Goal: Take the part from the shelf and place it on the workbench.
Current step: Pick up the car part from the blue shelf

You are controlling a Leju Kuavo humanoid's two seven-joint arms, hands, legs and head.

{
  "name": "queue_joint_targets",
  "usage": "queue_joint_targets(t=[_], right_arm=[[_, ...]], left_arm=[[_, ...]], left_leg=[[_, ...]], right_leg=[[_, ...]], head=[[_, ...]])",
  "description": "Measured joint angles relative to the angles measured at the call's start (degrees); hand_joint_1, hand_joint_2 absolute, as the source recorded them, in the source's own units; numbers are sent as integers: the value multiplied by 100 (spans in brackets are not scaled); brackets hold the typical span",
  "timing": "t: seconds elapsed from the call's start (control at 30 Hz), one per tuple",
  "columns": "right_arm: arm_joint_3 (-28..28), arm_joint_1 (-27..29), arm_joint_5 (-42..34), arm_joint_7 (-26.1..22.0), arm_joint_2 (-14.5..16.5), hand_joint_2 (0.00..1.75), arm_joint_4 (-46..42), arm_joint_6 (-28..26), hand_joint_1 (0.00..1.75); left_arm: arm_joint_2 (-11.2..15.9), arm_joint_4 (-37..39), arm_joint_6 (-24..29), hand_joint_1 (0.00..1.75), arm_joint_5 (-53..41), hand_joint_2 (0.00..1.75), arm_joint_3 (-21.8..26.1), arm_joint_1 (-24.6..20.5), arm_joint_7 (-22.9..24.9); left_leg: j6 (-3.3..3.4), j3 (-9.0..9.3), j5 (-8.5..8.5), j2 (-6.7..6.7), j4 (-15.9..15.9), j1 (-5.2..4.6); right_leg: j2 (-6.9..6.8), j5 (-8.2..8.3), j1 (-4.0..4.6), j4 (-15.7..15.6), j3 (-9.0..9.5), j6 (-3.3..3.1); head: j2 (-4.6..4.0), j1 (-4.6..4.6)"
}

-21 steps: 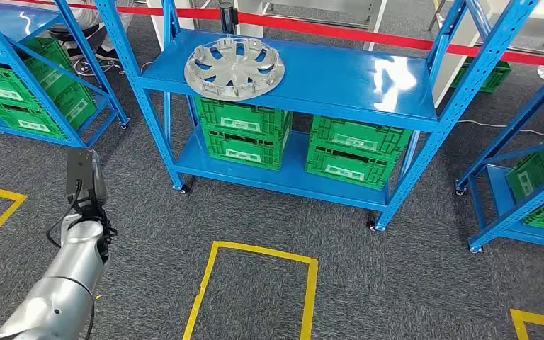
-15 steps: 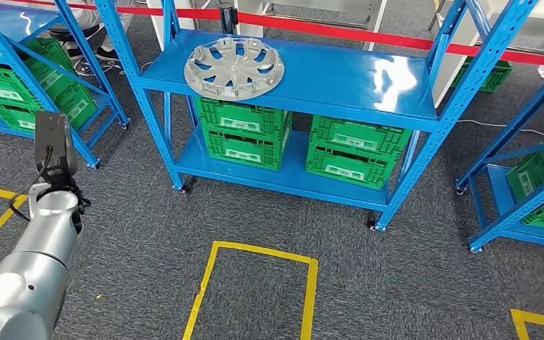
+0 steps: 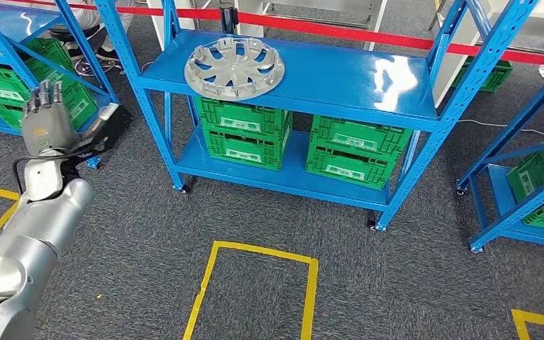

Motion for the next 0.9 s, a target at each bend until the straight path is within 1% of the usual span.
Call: queue_joint_targets(t=[0.13, 0.23, 0.37, 0.47, 0.57, 0.6, 0.63, 0.67, 0.7, 0.73, 0.77, 0.8, 0.83, 0.87, 0.9], right_arm=[[0, -4, 26, 1, -2, 175, 0, 0, 0], [0, -14, 53, 19, -8, 175, 0, 0, 0], [0, -29, 55, 33, -13, 175, 0, 0, 0], [-1, -31, 13, 49, -11, 175, 0, 0, 0], [-11, -34, -17, 100, -9, 175, 0, 0, 0], [-20, -41, -26, 115, -9, 175, 0, 0, 0], [-29, -45, -33, 126, -12, 175, 0, 0, 0], [-37, -51, -39, 131, -15, 175, 0, 1, 0], [-40, -55, -41, 133, -17, 175, 0, 1, 0], [-43, -52, -41, 134, -19, 175, 0, 2, 0], [-45, -48, -42, 132, -19, 175, 0, 2, 0], [-52, -46, -46, 130, -21, 175, 0, 2, 0], [-61, -47, -47, 131, -25, 175, 0, 2, 0], [-69, -51, -49, 132, -29, 175, 0, 2, 0], [-75, -56, -50, 134, -34, 175, 0, 2, 0]], left_arm=[[43, 37, -18, 0, -803, 0, -840, -38, 231], [25, 53, -120, 0, -1325, 0, -1630, -238, 282], [-93, 61, -281, 0, -1383, 0, -2561, -522, 234], [-232, 76, -467, 0, -1388, 0, -3144, -586, 157], [-313, 103, -627, 0, -1359, 0, -3525, -573, 190], [-329, 108, -657, 0, -1336, 0, -3598, -570, 216], [-353, 107, -667, 0, -1310, 0, -3638, -567, 239], [-369, 106, -667, 0, -1279, 0, -3660, -569, 258], [-384, 107, -662, 0, -1250, 0, -3672, -572, 273], [-399, 111, -656, 0, -1226, 0, -3679, -570, 280], [-406, 119, -652, 0, -1210, 0, -3684, -563, 281], [-415, 126, -650, 0, -1200, 0, -3693, -541, 279], [-422, 132, -650, 0, -1193, 0, -3705, -513, 275], [-427, 138, -650, 0, -1189, 0, -3718, -488, 273], [-429, 141, -650, 0, -1186, 0, -3735, -471, 271]], left_leg=[[0, 2, 0, 6, 0, -2], [2, 0, 1, 6, 0, -4], [2, 1, 1, 5, -1, -9], [4, 0, 0, 5, 0, -14], [83, -20, -5, 5, -3, -55], [123, -1, 10, 6, -55, -66], [144, 51, 46, 17, -147, -61], [170, 112, 90, 26, -247, -47], [191, 179, 135, 39, -341, -28], [202, 214, 164, 50, -396, -14], [209, 219, 173, 50, -413, -9], [199, 217, 168, 50, -414, -3], [176, 219, 153, 47, -405, 8], [140, 222, 130, 43, -385, 31], [92, 226, 95, 40, -350, 64]], right_leg=[[8, 1, -1, 0, -4, 0], [6, 1, -2, 0, -5, 0], [6, 1, -8, 0, -4, 0], [6, 3, -15, -2, -2, 1], [2, 28, -60, -30, -1, 49], [1, 38, -70, -58, 15, 78], [9, 35, -77, -66, 24, 97], [25, -3, -84, -14, 3, 114], [46, -88, -93, 151, -80, 136], [68, -217, -119, 444, -238, 157], [80, -365, -147, 818, -448, 187], [88, -472, -179, 1174, -656, 222], [89, -490, -212, 1387, -801, 259], [89, -395, -247, 1390, -846, 300], [83, -200, -286, 1168, -775, 346]], head=[[0, 1], [0, 1], [0, 1], [0, 1], [0, 0], [0, 1], [0, 1], [0, 2], [0, 3], [0, 5], [0, 6], [0, 9], [0, 10], [0, 10], [0, 11]])
